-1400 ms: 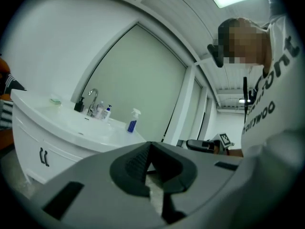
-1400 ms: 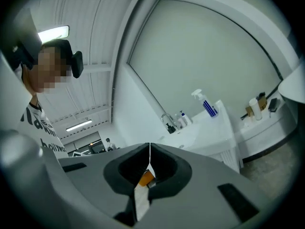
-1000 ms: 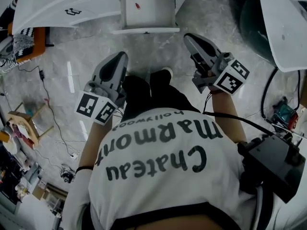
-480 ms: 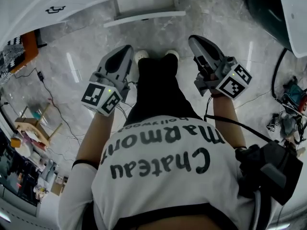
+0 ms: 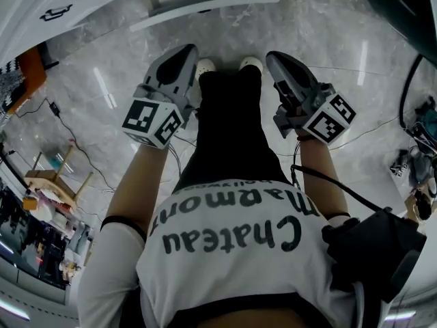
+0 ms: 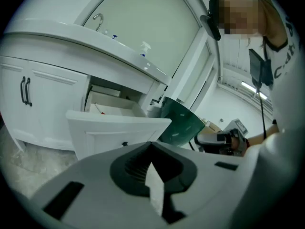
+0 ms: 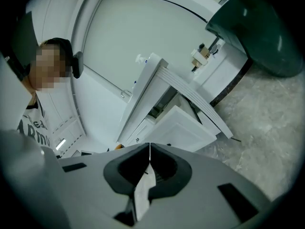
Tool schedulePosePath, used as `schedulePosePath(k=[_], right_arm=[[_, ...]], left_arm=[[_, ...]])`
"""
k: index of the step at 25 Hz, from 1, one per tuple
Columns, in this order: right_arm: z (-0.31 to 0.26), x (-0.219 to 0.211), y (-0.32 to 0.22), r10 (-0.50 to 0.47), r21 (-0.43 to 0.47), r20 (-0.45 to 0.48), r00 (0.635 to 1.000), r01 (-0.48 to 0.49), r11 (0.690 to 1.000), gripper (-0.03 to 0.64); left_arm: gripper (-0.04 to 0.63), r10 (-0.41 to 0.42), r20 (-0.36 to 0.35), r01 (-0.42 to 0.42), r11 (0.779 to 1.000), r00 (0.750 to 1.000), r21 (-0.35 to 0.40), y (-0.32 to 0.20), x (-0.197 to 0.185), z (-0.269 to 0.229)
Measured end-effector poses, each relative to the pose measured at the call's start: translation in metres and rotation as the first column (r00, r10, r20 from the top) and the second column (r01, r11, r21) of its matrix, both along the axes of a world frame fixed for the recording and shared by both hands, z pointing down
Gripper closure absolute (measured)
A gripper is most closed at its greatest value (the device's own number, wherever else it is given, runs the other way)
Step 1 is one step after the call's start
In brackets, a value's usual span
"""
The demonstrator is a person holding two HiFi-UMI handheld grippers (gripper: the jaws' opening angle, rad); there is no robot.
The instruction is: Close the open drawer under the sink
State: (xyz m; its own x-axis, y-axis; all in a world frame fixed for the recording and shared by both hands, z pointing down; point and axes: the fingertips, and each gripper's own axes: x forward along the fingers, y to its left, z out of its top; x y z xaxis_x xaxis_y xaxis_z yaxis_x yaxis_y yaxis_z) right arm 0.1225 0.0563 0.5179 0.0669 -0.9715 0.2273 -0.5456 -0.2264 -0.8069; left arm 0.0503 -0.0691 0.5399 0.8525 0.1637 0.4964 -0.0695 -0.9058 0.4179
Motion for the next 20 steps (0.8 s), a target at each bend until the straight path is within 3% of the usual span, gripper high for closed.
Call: schedulePosePath(k=[8,15,20], right_arm=[[0.040,-0.029,0.004,-0.014,-0.029,0.036,0.999,0.015,0.999,0.603],[0.065,-0.037,0.021,0.032,-0.059,0.064,0.997,-0.028,0.998,0.603],[0.079,-0.048,0.027,0.048,-0.076,0.108,0.993,-0.040,0.996,0.603]], left_arm=[[0.588,-0.015,-0.032,0.016,1.000,0.999,0.026,-0.001,0.009,0.036],[0.586,-0.017,-0.011,0.019,0.992,1.000,0.122,-0.011,0.029,0.075],[0.586,-0.049,0.008,0.046,0.970,0.999,0.240,-0.028,0.043,0.091]])
